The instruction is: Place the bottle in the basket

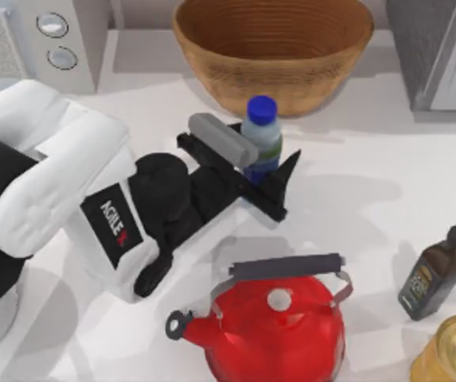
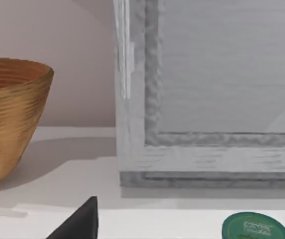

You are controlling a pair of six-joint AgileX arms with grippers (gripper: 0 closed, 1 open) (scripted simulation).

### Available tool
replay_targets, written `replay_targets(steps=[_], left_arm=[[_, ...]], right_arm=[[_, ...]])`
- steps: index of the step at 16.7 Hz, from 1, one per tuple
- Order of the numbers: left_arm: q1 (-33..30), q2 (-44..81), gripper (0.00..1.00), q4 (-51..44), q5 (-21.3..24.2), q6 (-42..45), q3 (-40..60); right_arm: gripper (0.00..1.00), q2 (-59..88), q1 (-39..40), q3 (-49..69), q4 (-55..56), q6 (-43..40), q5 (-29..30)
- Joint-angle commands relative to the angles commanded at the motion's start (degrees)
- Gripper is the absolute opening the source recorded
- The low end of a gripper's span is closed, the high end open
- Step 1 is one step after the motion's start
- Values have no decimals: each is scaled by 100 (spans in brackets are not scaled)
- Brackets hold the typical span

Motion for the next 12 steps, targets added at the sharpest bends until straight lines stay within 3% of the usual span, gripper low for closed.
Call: replay_targets(steps=[8, 12], left_arm=[[0, 0, 2, 0, 0, 0, 0], [0, 0, 0, 0, 0, 0, 0]], right_arm=[[100, 0, 0, 0, 0, 0, 0], [100, 0, 0, 0, 0, 0, 0]])
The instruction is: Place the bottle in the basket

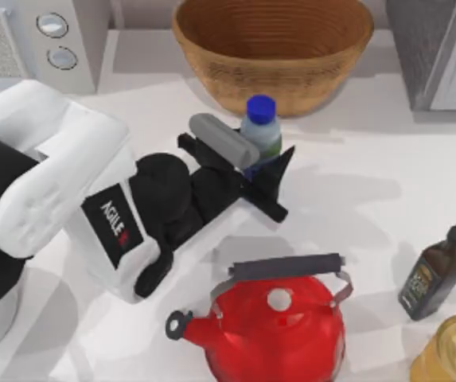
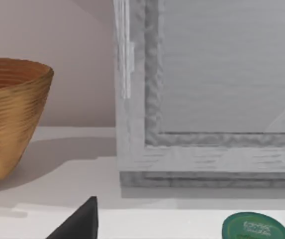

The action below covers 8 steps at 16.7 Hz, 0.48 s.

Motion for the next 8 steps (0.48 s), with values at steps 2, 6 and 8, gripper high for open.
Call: replay_targets(steps=[2, 6, 8], left_arm=[[0, 0, 0, 0, 0, 0, 0], [12, -21, 0, 1, -1, 6, -14], [15, -183, 0, 6, -9, -6, -140]], right_arm=[[100, 0, 0, 0, 0, 0, 0], [100, 0, 0, 0, 0, 0, 0], [100, 0, 0, 0, 0, 0, 0]])
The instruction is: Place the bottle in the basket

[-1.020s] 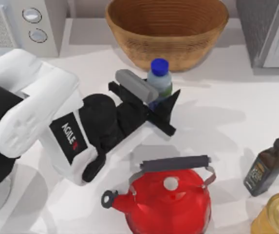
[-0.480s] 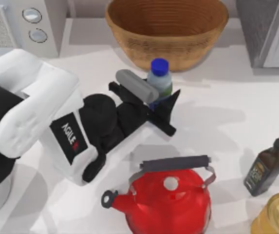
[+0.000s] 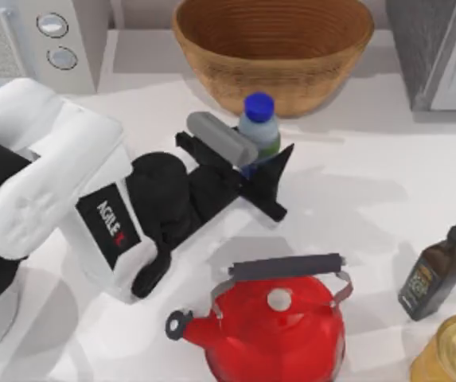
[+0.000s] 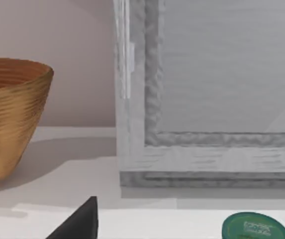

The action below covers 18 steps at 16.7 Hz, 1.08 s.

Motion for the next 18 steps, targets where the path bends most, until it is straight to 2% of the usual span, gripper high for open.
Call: replay_targets(steps=[7, 14, 18], left_arm=[[90, -1479, 0, -135, 90, -39, -1137], [543, -3303, 0, -583, 502, 27, -2455], [765, -3939, 0, -815, 716, 53, -3092]], right_arm=[[100, 0, 0, 0, 0, 0, 0], [100, 0, 0, 0, 0, 0, 0], [100, 0, 0, 0, 0, 0, 0]])
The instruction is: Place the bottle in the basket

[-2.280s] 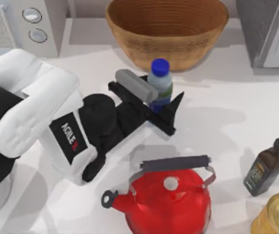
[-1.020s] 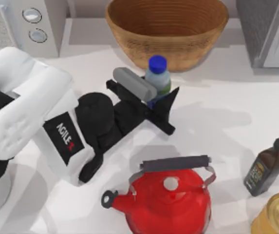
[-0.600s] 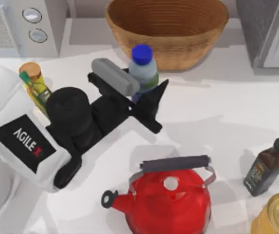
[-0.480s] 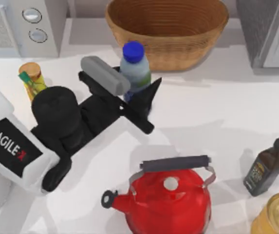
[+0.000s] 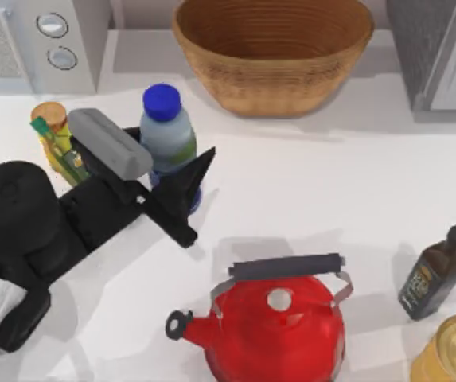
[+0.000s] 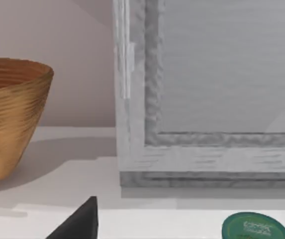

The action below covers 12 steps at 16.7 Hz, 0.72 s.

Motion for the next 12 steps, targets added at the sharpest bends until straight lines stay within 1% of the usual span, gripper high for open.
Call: replay_targets(steps=[2, 8, 10, 12], left_arm=[[40, -89, 0, -47, 42, 0, -140], [-5, -43, 0, -75, 48, 13, -49], [-53, 77, 0, -259, 101, 24, 259], [-80, 332, 0, -615, 154, 31, 818]], right_arm=[[100, 0, 0, 0, 0, 0, 0], [100, 0, 0, 0, 0, 0, 0], [100, 0, 0, 0, 0, 0, 0], [100, 0, 0, 0, 0, 0, 0]])
